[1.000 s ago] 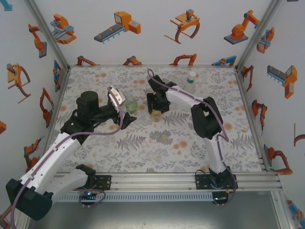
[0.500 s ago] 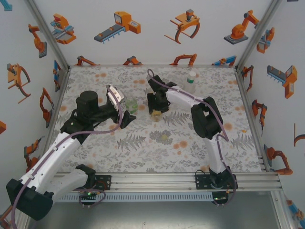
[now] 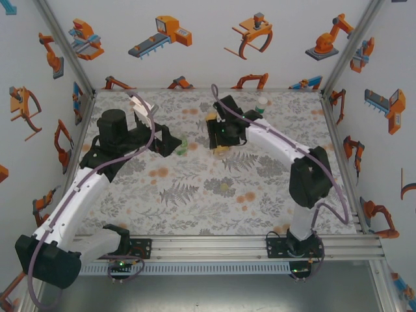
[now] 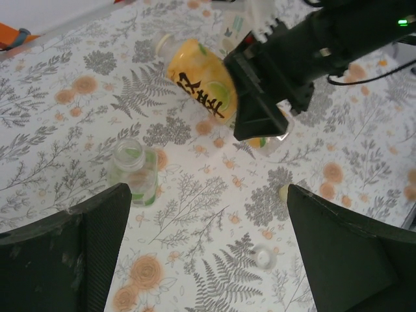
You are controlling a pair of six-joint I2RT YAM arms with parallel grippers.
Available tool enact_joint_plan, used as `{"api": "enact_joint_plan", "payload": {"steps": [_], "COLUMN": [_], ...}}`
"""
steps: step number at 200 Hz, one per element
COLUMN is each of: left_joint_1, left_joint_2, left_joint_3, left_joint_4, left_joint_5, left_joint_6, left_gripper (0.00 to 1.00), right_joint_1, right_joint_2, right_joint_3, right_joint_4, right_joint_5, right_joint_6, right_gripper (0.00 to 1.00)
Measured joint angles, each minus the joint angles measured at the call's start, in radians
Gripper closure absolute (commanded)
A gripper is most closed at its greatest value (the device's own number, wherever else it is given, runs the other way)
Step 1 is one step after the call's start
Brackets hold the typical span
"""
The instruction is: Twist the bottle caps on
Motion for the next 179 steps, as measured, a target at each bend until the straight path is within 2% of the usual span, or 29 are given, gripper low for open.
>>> {"api": "enact_joint_plan", "payload": {"steps": [45, 79, 90, 113, 144, 179], "left_joint_1": [0.033, 0.035, 0.035, 0.024, -0.054, -0.171], "left_joint_2": [-0.022, -0.031, -0.029, -0.029, -0.026, -0.014], "left_joint_3": [-0.006, -0.04, -0.04, -0.04, -0.04, -0.028], "left_joint_4": [0.102, 0.262, 0.296, 0.369, 0.452, 0.517], "left_joint_5": [0.021, 0.123, 0.15, 0.199, 0.248, 0.282], "left_joint_6": [-0.153, -0.27, -0.292, -0.323, -0.325, -0.307], "left_gripper": [0.03, 0.03, 0.0, 0.02, 0.04, 0.04], "right_joint_1": [0.0, 0.0, 0.0, 0.0, 0.0, 0.0], "right_joint_2": [-0.224, -0.395, -0.459, -0.575, -0.712, -0.789], "right_joint_3": [-0.074, -0.195, -0.247, -0.338, -0.461, -0.504], "right_joint_4": [0.085, 0.212, 0.275, 0.401, 0.591, 0.691], "right_joint_5": [-0.06, -0.147, -0.179, -0.234, -0.32, -0.438], "right_joint_6": [-0.076, -0.125, -0.138, -0.158, -0.191, -0.235], "right_gripper": [0.67, 0.75, 0.78, 0.84, 0.86, 0.88]}}
